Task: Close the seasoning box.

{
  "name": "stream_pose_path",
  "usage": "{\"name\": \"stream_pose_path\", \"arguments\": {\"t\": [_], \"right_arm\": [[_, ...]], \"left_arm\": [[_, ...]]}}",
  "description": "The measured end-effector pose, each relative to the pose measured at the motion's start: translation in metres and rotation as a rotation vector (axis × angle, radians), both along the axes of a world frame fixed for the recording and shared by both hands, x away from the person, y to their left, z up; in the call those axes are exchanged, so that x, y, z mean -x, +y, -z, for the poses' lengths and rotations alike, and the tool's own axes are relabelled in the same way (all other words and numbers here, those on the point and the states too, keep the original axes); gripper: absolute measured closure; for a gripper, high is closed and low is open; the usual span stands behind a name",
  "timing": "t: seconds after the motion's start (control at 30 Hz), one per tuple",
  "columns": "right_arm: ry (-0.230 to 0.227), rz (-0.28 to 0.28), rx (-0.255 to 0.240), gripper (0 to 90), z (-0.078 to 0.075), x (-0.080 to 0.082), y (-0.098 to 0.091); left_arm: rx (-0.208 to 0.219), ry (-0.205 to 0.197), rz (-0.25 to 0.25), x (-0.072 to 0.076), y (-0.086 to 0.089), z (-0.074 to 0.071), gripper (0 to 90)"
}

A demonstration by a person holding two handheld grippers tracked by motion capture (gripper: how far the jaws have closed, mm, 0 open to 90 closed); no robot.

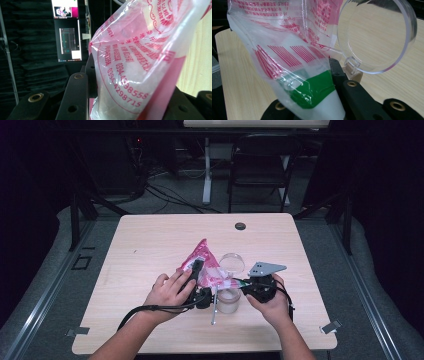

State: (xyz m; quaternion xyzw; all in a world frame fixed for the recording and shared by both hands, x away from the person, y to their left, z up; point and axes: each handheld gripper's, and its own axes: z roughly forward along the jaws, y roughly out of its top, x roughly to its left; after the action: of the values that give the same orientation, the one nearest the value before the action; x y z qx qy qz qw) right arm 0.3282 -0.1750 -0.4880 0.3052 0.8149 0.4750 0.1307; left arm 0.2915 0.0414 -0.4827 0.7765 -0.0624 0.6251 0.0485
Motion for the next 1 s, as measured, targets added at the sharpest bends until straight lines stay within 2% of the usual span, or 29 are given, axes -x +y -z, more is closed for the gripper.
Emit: {"name": "stream_pose_path", "arguments": {"t": [0.07,0.13,0.17,0.2,0.4,0.57,0.6,1.0], "right_arm": [[0.0,0.002,-0.006,90.0,0.0,0.0,0.0],[-0.001,0.007,-0.007,90.0,-0.001,0.0,0.001],[-0.001,0.004,-0.006,90.0,-0.001,0.0,0.001],[-0.004,0.005,-0.007,90.0,0.0,0.0,0.002],[-0.013,0.011,-0.01,90.0,-0.001,0.001,0.003],[-0.021,0.016,-0.017,90.0,-0.002,0.002,0.004],[-0.022,0.015,-0.016,90.0,-0.002,0.002,0.004],[-0.026,0.012,-0.008,90.0,-0.001,0.003,0.007]], "left_arm": [[0.019,0.011,-0.008,0.0,0.001,0.001,65.2],[0.016,0.01,-0.009,0.0,0.002,0.001,65.1],[0.031,-0.016,0.019,-0.002,0.004,0.004,65.0],[0.02,0.007,-0.006,0.0,0.003,0.003,65.0],[0.029,0.019,-0.011,0.0,0.007,0.006,64.7],[0.058,0.02,-0.006,0.0,0.009,0.008,64.8],[0.054,0.036,-0.028,0.001,0.009,0.008,64.7],[0.112,0.069,-0.044,0.002,0.014,0.015,64.6]]}}
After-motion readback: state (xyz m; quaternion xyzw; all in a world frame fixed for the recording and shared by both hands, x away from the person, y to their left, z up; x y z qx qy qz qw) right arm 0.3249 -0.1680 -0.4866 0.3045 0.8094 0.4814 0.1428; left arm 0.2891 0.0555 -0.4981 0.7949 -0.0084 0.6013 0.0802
